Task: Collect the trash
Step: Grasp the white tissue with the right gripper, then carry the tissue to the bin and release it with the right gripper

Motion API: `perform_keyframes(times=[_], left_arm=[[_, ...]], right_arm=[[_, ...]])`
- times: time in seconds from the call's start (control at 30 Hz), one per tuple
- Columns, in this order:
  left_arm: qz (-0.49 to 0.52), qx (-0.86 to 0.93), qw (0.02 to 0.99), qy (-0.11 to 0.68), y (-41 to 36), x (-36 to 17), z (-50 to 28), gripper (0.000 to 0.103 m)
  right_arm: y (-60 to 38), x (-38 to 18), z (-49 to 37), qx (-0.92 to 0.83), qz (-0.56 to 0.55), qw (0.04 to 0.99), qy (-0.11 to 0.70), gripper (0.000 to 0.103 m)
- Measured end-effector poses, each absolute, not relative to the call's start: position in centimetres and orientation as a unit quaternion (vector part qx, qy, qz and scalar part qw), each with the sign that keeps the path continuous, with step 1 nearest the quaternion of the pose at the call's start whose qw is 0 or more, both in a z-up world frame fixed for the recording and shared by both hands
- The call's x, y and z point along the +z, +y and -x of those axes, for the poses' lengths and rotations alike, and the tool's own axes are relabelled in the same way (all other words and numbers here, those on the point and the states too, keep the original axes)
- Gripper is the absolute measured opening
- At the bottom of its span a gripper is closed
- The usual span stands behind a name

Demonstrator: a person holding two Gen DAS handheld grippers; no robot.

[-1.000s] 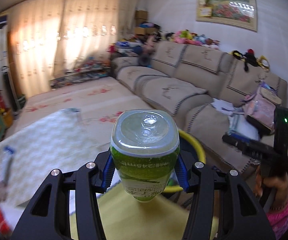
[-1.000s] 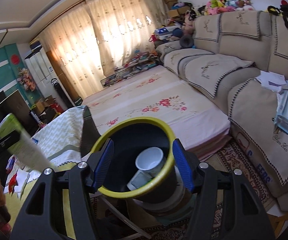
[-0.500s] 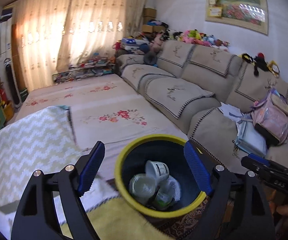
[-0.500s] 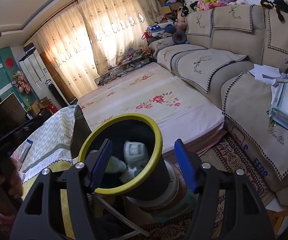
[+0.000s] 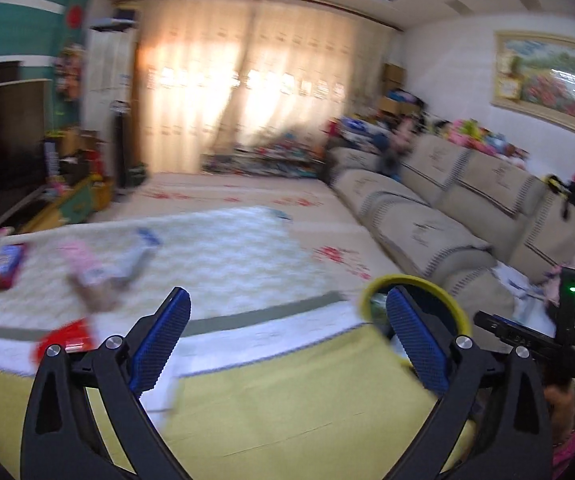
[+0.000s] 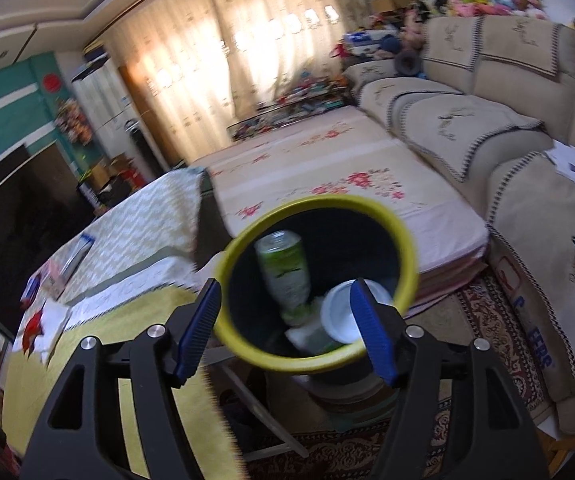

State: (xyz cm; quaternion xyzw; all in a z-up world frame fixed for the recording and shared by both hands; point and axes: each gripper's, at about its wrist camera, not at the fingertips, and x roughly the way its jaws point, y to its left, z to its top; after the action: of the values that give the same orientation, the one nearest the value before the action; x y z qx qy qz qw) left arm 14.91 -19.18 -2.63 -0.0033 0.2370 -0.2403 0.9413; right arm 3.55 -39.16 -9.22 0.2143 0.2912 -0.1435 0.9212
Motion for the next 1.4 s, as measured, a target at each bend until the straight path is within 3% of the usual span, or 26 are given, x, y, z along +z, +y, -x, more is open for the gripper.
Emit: perform_keyframes(times=[0.3, 0.5, 0.73, 1.1, 1.2, 1.33, 1.4], left_arm=[[0.025, -0.080, 0.972, 0.218, -4.1, -2.9, -11.9, 0.098], [0.052, -0.044, 0.971, 0.228, 2.0, -4.1, -10.9, 0.098], [0.067, -0.055, 0.967, 0.238, 2.9, -5.3, -10.7, 0.098], [0.076, -0.069, 0.962, 0.252, 1.5, -6.3, -11.8, 0.098], [0.079, -0.069, 0.960, 0.258, 1.6, -6.6, -12.0, 0.098], [0.079, -0.070, 0.959, 0.265, 1.4, -7.0, -12.2, 0.098], [0.078, -0.071, 0.958, 0.266, 1.3, -7.1, -12.2, 0.098]], right_arm=[[-24.7, -9.7, -11.4, 0.009, -0.136, 0.928, 0.347, 0.064], [-15.0, -9.7, -15.9, 0.101, -0.079, 0.922, 0.364, 0.064], [-7.1, -10.1, -20.1, 0.137, 0.006, 0.908, 0.396, 0.064], [-4.2, -12.9, -23.2, 0.127, 0.068, 0.887, 0.440, 0.064], [-4.3, -12.9, -23.1, 0.130, 0.065, 0.887, 0.439, 0.056], [-4.1, -12.7, -23.0, 0.139, 0.059, 0.887, 0.437, 0.024], [-4.0, -12.7, -22.9, 0.145, 0.054, 0.885, 0.438, 0.014]])
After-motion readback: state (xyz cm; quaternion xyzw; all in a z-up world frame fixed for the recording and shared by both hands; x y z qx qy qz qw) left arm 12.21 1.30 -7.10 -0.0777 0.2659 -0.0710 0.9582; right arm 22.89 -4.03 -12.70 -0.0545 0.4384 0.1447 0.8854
